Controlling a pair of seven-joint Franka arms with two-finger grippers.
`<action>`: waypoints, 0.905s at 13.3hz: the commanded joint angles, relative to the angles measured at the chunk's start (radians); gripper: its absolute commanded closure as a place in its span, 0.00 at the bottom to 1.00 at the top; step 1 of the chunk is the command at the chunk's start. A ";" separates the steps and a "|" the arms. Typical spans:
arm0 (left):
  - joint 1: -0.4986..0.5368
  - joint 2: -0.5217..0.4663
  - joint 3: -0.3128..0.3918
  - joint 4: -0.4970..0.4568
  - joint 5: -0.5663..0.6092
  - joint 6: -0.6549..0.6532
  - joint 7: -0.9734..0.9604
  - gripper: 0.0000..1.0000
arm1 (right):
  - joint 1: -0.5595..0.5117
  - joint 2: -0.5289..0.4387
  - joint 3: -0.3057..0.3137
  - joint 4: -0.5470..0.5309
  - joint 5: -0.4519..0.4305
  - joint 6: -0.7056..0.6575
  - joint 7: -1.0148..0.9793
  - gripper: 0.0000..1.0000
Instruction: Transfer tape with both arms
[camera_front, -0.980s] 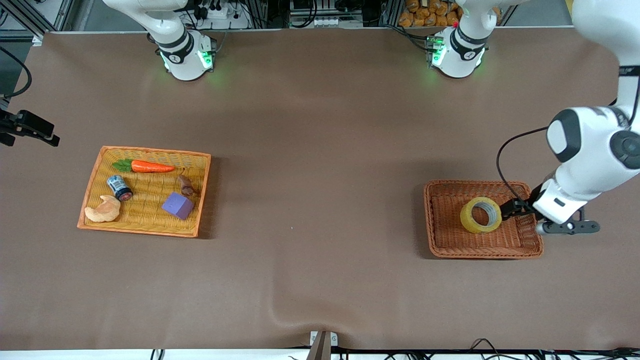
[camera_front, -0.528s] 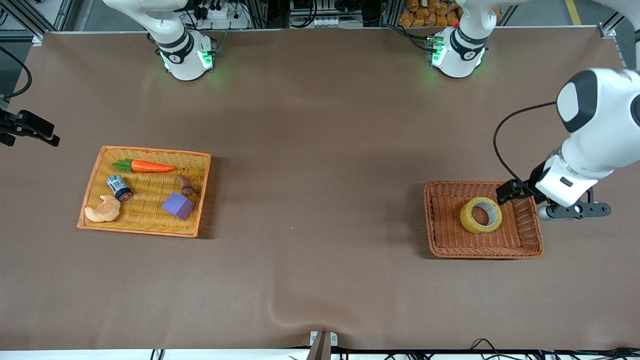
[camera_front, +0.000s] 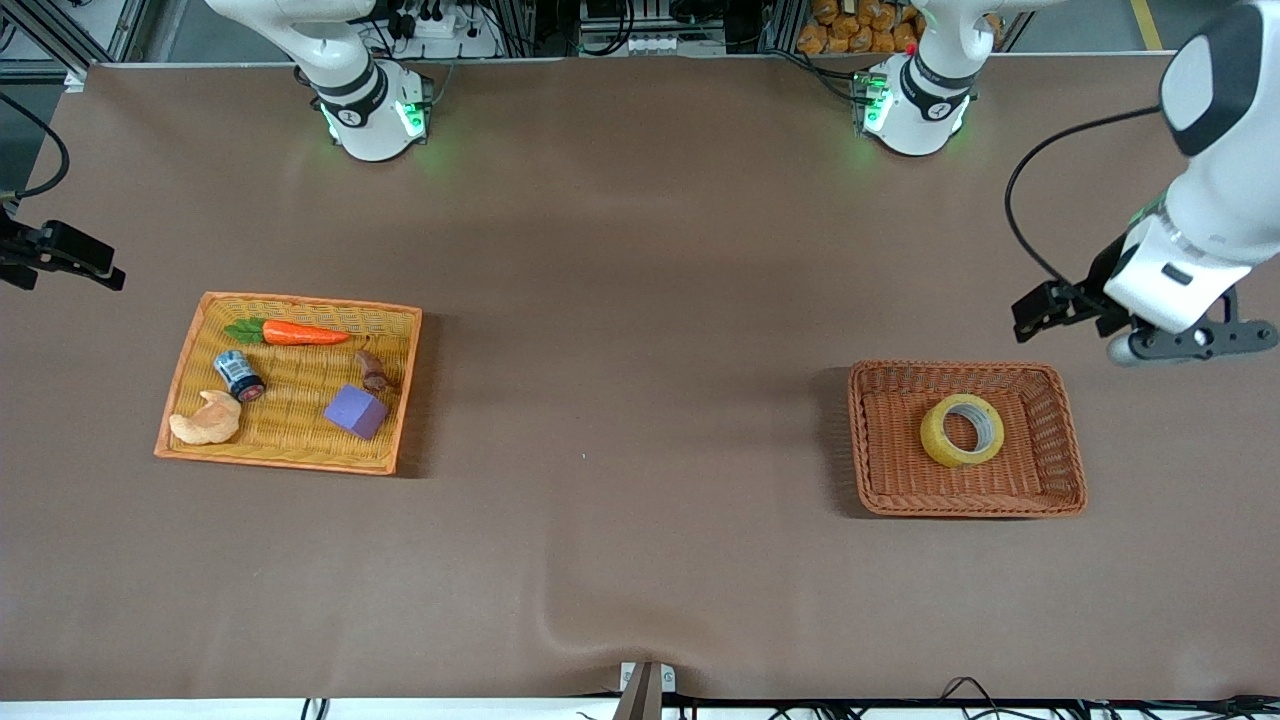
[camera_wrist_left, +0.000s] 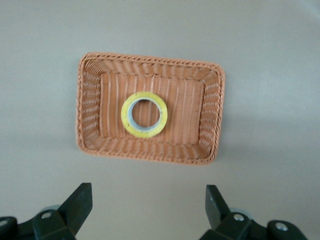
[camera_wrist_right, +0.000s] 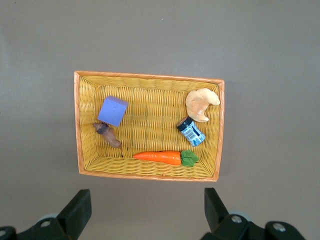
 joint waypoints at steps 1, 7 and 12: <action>-0.043 -0.027 0.033 0.037 -0.002 -0.098 -0.027 0.00 | 0.006 -0.006 -0.002 -0.008 -0.010 -0.003 0.015 0.00; -0.069 -0.050 0.035 0.107 0.011 -0.213 -0.033 0.00 | 0.006 -0.005 -0.002 -0.008 -0.010 -0.002 0.015 0.00; -0.063 -0.058 0.033 0.107 0.015 -0.228 0.091 0.00 | 0.006 -0.005 -0.002 -0.008 -0.009 0.001 0.015 0.00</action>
